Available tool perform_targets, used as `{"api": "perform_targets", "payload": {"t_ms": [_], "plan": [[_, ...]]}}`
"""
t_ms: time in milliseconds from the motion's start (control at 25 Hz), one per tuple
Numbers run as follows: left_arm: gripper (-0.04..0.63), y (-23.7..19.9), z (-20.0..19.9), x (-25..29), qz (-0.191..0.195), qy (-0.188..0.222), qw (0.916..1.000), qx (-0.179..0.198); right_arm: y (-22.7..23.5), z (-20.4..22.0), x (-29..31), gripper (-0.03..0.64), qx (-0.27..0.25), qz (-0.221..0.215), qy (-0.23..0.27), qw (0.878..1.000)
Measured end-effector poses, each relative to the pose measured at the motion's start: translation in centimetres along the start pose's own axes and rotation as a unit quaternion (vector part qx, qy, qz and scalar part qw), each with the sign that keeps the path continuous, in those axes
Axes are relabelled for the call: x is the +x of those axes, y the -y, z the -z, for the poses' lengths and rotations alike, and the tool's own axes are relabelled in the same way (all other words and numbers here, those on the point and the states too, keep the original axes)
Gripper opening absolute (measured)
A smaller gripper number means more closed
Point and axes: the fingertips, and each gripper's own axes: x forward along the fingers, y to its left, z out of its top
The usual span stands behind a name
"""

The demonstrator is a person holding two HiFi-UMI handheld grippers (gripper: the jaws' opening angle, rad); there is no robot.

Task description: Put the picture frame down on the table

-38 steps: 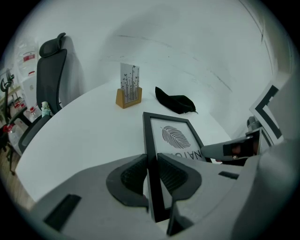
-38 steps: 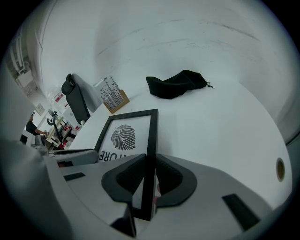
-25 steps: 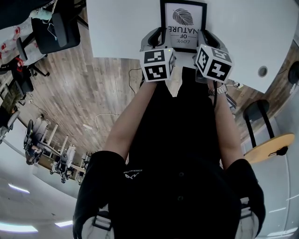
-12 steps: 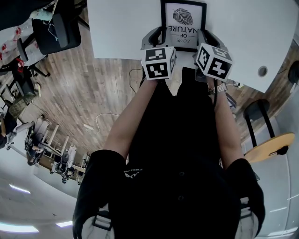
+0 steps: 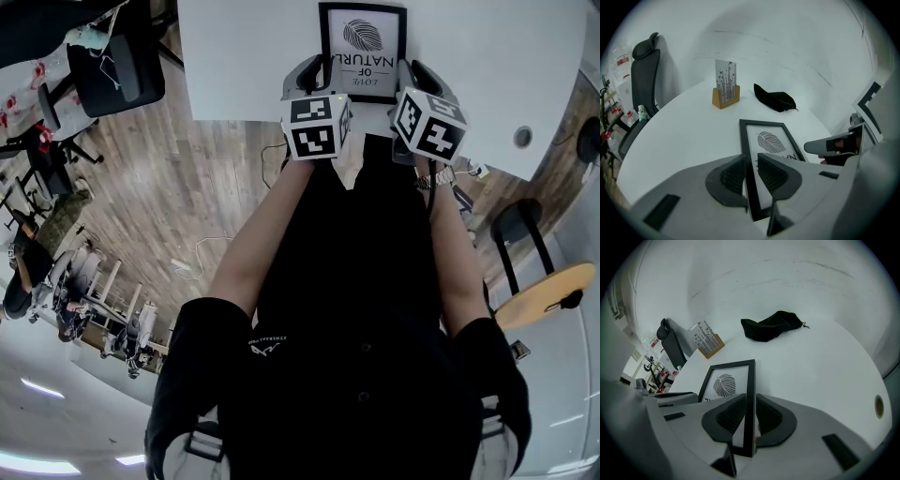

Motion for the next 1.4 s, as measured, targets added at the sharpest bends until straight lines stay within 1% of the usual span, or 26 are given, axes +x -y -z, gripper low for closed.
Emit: {"api": "perform_targets", "payload": {"t_ms": [120,200,360,640,880,1080,1400], "plan": [[0.061,0.3,-0.5,-0.7,0.004,0.006,0.9999,0.007,-0.1,-0.4,-0.8,0.016,-0.001,0.006,0.010,1.000],[0.031,0.5,-0.8,-1.2,0.005,0.010,0.9998,0.014,-0.3,-0.6,-1.3,0.000,-0.002,0.005,0.014,1.000],[0.008,0.8,-1.0,-2.0,0.007,0.011,0.9997,0.022,-1.1,-0.5,-2.1,0.000,0.000,-0.007,0.016,1.000],[0.008,1.9,-1.5,-4.0,0.025,0.018,0.9990,0.034,-2.1,-0.6,-4.5,0.000,-0.003,-0.013,0.027,1.000],[0.008,3.0,-1.7,-6.6,0.052,0.042,0.9967,0.046,-3.1,0.1,-7.1,-0.001,-0.004,-0.018,0.045,0.999],[0.008,2.9,-2.2,-8.8,0.063,0.059,0.9947,0.057,-4.6,0.2,-9.3,0.000,-0.003,-0.021,0.068,0.997],[0.008,3.0,-4.2,-12.2,0.083,0.086,0.9896,0.080,-6.9,0.2,-12.3,0.000,0.002,-0.015,0.097,0.995]]}}
